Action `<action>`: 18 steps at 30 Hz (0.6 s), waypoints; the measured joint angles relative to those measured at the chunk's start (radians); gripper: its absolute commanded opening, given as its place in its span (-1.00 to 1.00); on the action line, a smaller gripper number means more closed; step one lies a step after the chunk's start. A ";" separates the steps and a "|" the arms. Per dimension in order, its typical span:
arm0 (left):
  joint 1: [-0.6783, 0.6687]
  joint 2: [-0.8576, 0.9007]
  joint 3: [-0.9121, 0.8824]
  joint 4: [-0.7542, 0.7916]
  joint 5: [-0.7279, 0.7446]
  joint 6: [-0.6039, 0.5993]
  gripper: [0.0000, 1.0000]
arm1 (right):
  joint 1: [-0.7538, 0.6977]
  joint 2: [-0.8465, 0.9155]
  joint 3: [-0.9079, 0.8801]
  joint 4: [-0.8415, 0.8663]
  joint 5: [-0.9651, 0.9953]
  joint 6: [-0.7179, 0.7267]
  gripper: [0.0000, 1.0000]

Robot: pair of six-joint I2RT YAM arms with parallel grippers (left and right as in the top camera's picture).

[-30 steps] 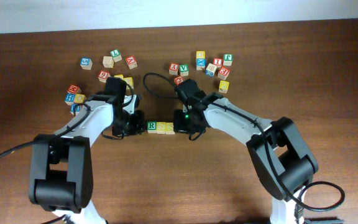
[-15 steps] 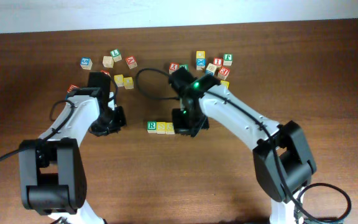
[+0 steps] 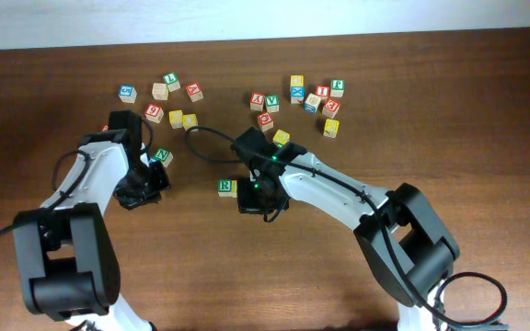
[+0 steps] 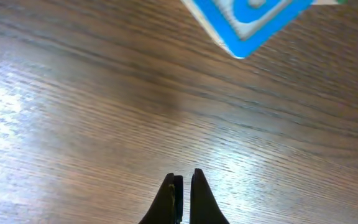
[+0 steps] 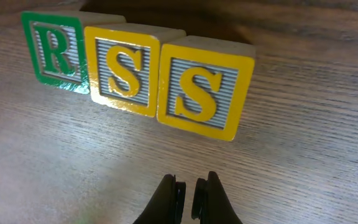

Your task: Spell out RSS

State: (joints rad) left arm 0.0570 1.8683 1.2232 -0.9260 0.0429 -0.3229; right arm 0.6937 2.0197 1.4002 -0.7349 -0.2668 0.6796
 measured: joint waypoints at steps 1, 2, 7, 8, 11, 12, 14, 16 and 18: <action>0.002 0.000 0.000 -0.002 -0.002 -0.004 -1.00 | 0.000 0.004 0.000 0.003 0.000 0.002 -0.92; 0.003 0.000 0.000 -0.002 -0.003 -0.008 -1.00 | 0.000 0.011 0.000 0.007 0.005 0.002 -0.92; 0.002 0.000 0.000 -0.002 -0.003 -0.015 -1.00 | 0.000 0.040 0.000 0.014 0.023 0.002 -0.92; 0.002 0.000 0.000 -0.002 -0.003 -0.017 -1.00 | 0.000 0.040 0.000 0.018 0.025 0.002 -0.92; 0.002 0.000 0.000 -0.002 -0.003 -0.018 -1.00 | 0.000 0.040 0.000 0.029 0.028 0.002 -0.92; 0.002 0.000 0.000 -0.002 -0.003 -0.018 -1.00 | 0.000 0.040 0.000 0.032 0.031 0.002 -0.92; 0.002 0.000 0.000 -0.002 -0.003 -0.018 -1.00 | 0.000 0.040 0.000 0.038 0.033 0.002 -0.92; 0.002 0.000 0.000 -0.002 -0.003 -0.018 -1.00 | 0.000 0.040 0.000 0.043 0.035 0.002 -0.92; 0.002 0.000 0.000 -0.002 -0.003 -0.018 -1.00 | 0.000 0.040 0.000 0.045 0.042 0.002 -0.92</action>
State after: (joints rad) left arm 0.0593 1.8683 1.2232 -0.9279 0.0399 -0.3412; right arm 0.6937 2.0602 1.4002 -0.6899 -0.2245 0.6819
